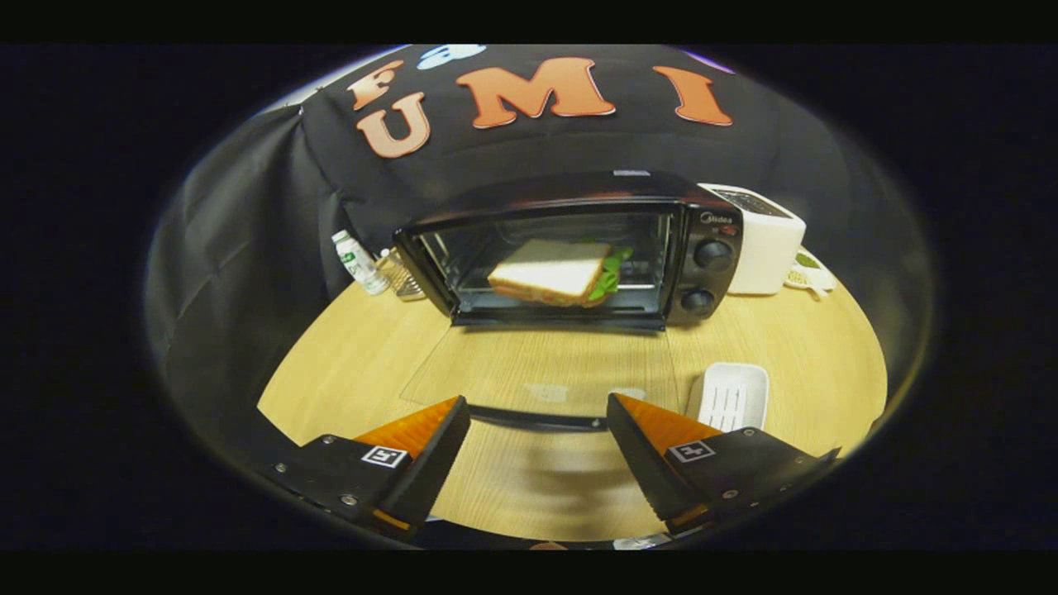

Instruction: Open the toaster oven, put the food inside, and close the toaster oven door.

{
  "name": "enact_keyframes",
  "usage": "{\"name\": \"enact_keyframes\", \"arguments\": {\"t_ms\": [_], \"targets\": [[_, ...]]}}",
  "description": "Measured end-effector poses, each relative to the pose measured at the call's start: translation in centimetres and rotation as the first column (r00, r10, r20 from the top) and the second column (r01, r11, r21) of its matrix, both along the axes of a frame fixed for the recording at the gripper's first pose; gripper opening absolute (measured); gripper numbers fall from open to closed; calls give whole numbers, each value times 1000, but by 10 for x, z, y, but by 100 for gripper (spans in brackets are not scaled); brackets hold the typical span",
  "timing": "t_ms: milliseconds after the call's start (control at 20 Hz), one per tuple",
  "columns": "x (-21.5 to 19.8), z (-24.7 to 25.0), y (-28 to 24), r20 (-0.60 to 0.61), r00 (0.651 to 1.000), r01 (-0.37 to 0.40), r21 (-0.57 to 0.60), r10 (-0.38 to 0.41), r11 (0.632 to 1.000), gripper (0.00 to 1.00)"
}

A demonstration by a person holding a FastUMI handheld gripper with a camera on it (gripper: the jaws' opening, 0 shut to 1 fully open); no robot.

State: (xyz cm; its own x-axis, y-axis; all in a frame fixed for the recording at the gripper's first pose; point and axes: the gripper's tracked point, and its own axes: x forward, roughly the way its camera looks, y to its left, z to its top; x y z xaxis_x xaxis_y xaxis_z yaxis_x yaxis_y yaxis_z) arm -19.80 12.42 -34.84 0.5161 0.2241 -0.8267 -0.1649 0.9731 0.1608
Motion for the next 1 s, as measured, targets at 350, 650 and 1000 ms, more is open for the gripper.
{"name": "enact_keyframes", "arguments": {"t_ms": [350, 650, 1000], "targets": [[-21, -42, 8, -122, 993, -1, -24, -2, 1000, 99], [-21, -71, -2, -208, 977, 25, -96, -45, 995, 99], [-7, -48, -4, -165, 982, 86, -69, -97, 994, 99]]}}
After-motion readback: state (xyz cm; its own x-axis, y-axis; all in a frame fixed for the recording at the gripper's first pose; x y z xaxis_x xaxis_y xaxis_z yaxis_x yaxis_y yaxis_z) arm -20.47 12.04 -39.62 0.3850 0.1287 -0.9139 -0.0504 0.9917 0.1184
